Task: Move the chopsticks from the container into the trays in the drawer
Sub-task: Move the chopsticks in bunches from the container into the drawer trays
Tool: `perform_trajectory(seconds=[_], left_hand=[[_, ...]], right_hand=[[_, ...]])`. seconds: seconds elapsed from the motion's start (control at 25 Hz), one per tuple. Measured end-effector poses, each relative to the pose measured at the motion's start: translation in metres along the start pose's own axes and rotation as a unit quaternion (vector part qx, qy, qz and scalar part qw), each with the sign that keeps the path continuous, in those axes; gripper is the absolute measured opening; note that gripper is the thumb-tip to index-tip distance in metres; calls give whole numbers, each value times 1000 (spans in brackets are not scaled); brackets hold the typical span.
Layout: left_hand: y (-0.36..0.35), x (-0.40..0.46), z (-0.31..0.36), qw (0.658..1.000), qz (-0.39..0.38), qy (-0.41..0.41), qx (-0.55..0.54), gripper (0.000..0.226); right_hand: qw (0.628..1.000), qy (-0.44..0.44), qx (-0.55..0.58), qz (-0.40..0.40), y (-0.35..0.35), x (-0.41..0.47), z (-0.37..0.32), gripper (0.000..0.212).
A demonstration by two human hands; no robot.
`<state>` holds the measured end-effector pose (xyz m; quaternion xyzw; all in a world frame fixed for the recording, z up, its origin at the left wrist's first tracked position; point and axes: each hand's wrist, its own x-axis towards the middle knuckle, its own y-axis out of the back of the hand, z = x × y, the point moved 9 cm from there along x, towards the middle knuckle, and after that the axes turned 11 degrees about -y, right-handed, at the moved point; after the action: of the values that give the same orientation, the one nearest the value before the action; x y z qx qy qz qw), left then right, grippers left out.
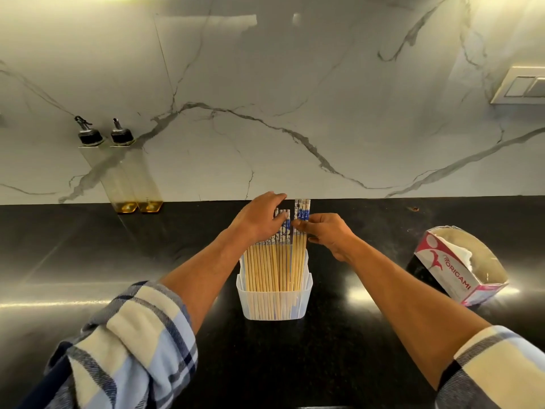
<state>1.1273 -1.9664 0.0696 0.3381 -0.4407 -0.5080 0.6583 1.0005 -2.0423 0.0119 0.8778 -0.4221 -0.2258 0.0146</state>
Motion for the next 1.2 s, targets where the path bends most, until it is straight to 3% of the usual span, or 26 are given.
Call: perform_trajectory(seconds=[0.12,0.24,0.36,0.6,0.92,1.08,1.2], left_hand=[[6,-12,18,988,55,-17,-141,53],[-11,-26,31,953,50,32,-297,48],[-18,-32,44,935,37,54,-347,31],[-27,-65,97,777,-49,77,-623,36],[-75,-164,137,701,-42,134,-699,34],[-117,-229,156,727,-83,168,-661,29],[-166,-293,169,723,-127,209,-646,24]], right_hand=[[999,22,36,-6,12,-10,-24,16],[995,37,84,-27,20,-29,-57,24],[991,33,124,-44,25,-50,-87,25],[993,5,67,-92,24,-91,-111,31],[990,-53,51,-122,21,-142,-64,34],[985,-90,39,-139,9,-176,-1,14],[979,-144,23,-142,-4,-198,76,20]])
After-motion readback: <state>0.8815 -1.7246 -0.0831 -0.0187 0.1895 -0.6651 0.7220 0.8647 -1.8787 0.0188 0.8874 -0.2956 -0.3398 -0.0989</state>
